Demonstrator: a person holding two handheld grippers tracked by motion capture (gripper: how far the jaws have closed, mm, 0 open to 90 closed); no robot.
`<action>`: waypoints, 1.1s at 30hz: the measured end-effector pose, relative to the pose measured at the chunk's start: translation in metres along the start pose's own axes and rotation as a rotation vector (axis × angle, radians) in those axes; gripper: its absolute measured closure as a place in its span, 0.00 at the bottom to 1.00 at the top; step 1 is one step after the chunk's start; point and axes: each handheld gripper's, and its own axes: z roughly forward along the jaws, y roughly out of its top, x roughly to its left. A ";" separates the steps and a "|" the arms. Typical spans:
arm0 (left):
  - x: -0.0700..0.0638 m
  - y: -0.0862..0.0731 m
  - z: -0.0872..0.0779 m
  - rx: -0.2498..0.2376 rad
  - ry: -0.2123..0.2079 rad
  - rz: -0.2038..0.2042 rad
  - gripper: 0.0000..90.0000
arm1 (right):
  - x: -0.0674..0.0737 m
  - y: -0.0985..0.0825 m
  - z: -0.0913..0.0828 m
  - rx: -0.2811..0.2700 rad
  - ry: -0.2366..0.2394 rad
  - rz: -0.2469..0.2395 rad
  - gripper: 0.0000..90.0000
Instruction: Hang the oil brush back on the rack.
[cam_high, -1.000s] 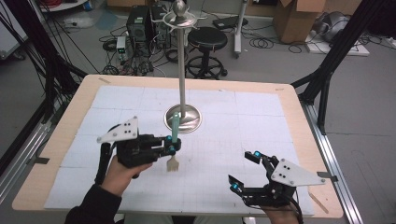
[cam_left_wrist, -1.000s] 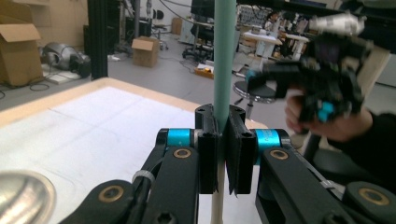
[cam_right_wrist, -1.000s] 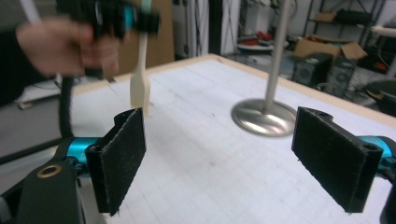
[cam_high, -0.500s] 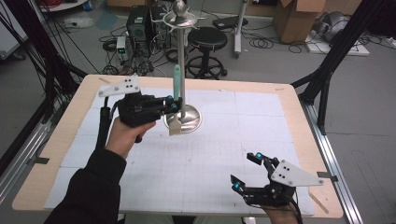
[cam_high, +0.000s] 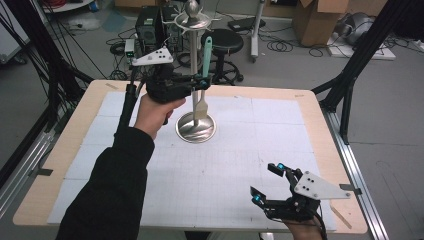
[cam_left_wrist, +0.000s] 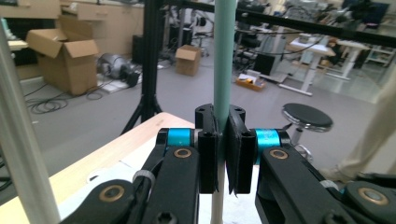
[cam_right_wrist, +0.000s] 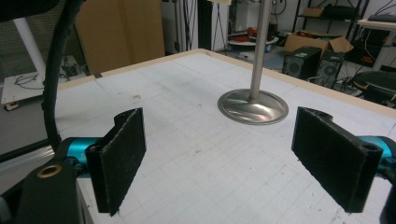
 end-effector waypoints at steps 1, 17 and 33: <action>0.001 0.001 0.002 -0.004 0.001 -0.005 0.93 | 0.000 0.000 0.000 0.000 0.000 0.000 0.18; 0.014 0.007 0.018 0.003 0.065 -0.039 0.93 | -0.002 0.000 -0.003 -0.010 0.001 0.001 0.18; 0.015 0.007 0.022 0.022 0.112 -0.043 0.93 | -0.002 0.000 -0.003 -0.011 0.004 0.004 0.18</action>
